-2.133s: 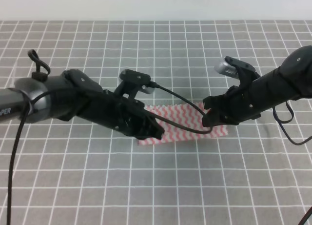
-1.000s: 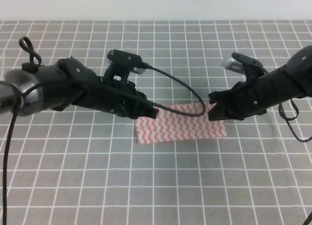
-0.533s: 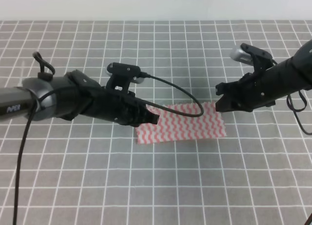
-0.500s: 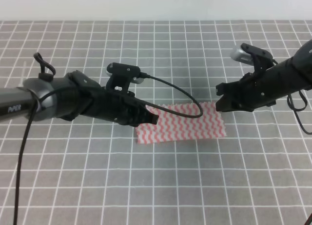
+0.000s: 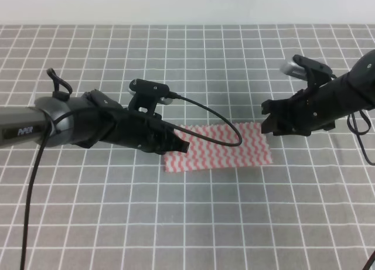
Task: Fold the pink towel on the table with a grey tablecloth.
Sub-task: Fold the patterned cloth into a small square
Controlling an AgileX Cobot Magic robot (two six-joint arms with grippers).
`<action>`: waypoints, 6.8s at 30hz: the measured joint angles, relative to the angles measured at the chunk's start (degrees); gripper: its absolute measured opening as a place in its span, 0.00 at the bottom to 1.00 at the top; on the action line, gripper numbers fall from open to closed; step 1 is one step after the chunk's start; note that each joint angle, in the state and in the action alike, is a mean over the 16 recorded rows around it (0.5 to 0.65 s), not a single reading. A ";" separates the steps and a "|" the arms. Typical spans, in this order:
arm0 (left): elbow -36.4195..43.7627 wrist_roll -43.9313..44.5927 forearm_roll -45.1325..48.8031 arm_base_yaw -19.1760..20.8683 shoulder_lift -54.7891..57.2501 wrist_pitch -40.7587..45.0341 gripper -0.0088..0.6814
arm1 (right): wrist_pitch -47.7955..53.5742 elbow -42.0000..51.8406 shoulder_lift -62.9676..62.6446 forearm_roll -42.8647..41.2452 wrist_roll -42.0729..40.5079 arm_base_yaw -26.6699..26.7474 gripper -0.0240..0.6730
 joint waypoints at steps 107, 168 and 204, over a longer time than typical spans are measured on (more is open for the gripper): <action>0.18 3.33 -4.43 5.17 -2.80 7.45 0.01 | 4.26 -5.58 4.11 17.48 -5.81 7.40 0.01; 0.18 12.19 -12.93 10.29 -3.25 9.43 0.01 | 3.66 -11.38 9.25 19.32 -5.94 14.31 0.01; 0.18 12.22 -12.89 10.55 -3.34 9.35 0.01 | 3.44 -11.37 9.21 20.98 -7.41 14.76 0.24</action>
